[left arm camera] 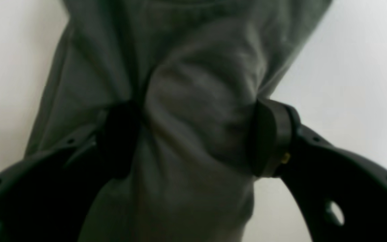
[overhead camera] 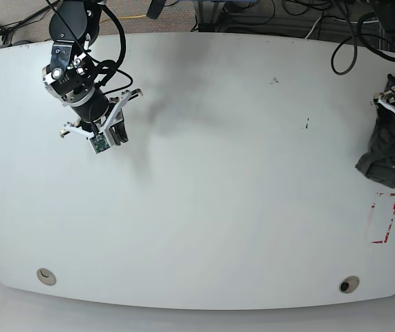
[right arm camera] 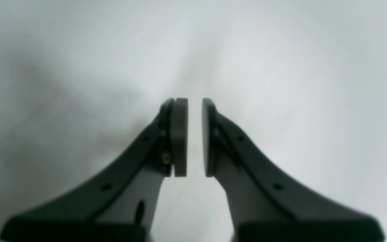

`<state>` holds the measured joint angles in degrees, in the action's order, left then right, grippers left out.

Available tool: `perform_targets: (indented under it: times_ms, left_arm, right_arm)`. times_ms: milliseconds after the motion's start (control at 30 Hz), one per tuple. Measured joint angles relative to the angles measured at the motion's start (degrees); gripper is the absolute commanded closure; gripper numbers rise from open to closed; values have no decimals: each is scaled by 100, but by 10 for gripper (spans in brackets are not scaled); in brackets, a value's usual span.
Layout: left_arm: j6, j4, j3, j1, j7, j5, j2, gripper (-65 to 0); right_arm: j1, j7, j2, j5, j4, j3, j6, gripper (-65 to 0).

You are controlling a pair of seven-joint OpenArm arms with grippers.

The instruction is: Fold the T-shirt properly

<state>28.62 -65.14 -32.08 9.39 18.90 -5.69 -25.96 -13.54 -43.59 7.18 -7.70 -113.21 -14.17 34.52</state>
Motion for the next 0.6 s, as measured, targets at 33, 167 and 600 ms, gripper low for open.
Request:
perform_targets:
  times_ms: [33, 167, 600]
  left_arm:
    - [109, 79, -105, -4, 85, 15, -70, -458]
    - [365, 273, -433, -26, 236, 109, -229, -458]
    - [402, -2337, -566, -33, 1480, 511, 326, -458]
  right_arm:
    - [-4, -2, 0, -2, -11, -4, 2, -67]
    - [-42, 0, 11, -2, -46, -9, 199, -65]
    - [-81, 17, 0, 22, -68, -9, 435, -65]
